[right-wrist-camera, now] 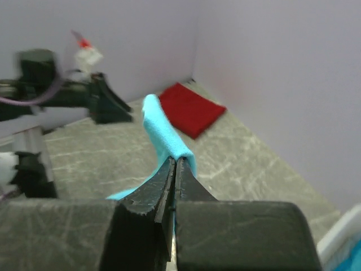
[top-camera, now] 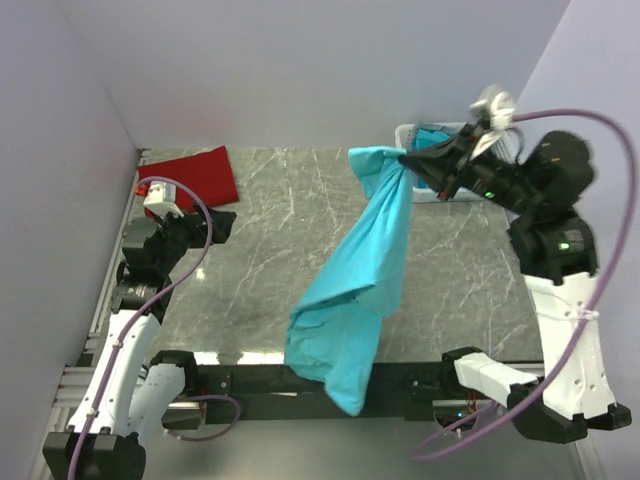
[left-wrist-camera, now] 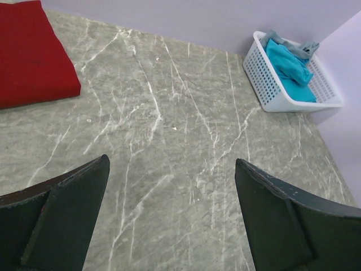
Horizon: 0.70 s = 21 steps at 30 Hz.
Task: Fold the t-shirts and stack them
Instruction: Move the tshirt to the center of the board
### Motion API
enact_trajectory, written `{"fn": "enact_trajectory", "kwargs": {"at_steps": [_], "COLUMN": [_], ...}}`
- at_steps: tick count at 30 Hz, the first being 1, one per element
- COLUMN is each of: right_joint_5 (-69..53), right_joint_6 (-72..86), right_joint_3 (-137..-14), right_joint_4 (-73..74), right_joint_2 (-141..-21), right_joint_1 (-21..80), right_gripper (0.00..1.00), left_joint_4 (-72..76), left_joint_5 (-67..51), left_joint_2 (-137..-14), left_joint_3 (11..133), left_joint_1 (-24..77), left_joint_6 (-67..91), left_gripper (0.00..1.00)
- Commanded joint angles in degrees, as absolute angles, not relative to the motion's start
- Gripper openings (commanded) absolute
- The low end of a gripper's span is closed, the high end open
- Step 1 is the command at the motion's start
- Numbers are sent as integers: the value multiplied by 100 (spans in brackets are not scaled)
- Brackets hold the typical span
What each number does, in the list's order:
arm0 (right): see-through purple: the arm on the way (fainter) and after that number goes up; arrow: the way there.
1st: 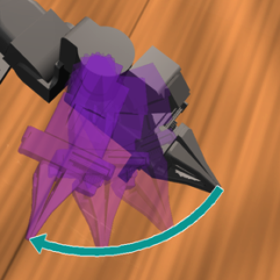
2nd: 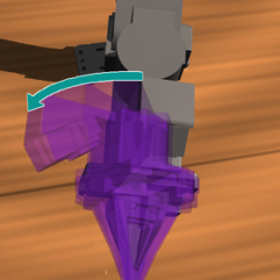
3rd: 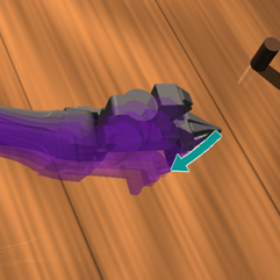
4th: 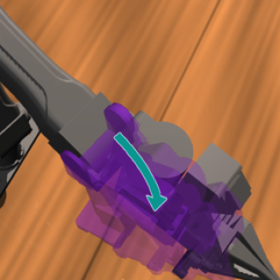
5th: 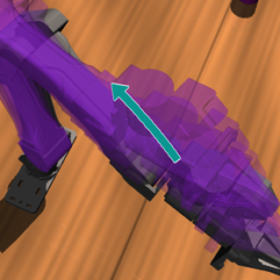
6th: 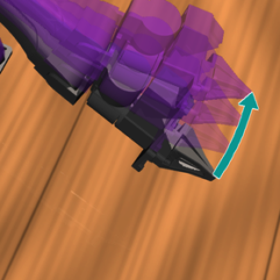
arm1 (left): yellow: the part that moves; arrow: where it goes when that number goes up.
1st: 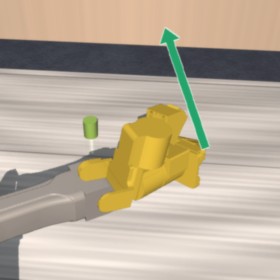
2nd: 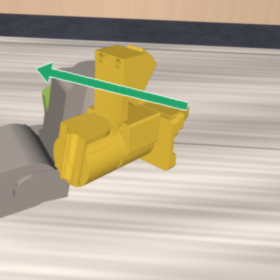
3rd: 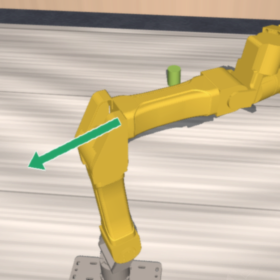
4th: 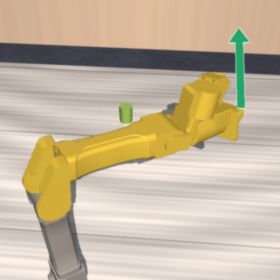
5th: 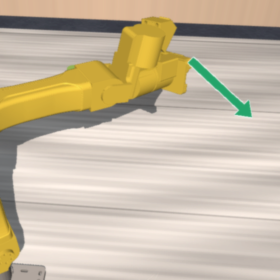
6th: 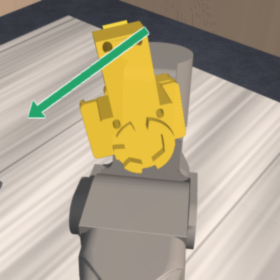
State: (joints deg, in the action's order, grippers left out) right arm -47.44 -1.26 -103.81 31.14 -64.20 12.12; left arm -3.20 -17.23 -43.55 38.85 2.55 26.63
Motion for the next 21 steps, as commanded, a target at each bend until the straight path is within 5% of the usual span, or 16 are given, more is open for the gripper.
{"fn": "enact_trajectory", "kwargs": {"at_steps": [1,3,7,11,13,16,19,21], "right_joint_5": [-3443,-2598,-872,-1544,-2904,-5234,-5809,-5635], "right_joint_6": [-385,-527,-878,-808,-1436,-3527,-5468,-5415], "right_joint_3": [-8866,-8300,-7464,-7295,-7173,-6865,-5964,-5347], "right_joint_4": [2558,2365,2163,2267,2739,4368,5097,4495], "right_joint_2": [-6171,-6231,-7116,-7567,-7480,-7330,-6972,-6672], "right_joint_1": [1186,1178,793,90,27,288,1123,1797], "right_gripper": [0,8,47,69,85,85,82,83], "left_joint_4": [-53,-53,-53,-44,-35,-87,-483,-764], "left_joint_5": [-1846,-1889,-1951,-2249,-2687,-3251,-3288,-3016], "left_joint_2": [-4228,-4227,-4280,-4429,-4622,-5070,-5483,-5616], "left_joint_3": [3885,3885,3885,3902,3902,4051,4297,4403], "left_joint_1": [255,255,281,404,466,685,975,1256], "left_joint_6": [2593,2593,2593,2558,2566,2505,2365,2277], "left_gripper": [99,99,100,99,99,94,89,87]}}
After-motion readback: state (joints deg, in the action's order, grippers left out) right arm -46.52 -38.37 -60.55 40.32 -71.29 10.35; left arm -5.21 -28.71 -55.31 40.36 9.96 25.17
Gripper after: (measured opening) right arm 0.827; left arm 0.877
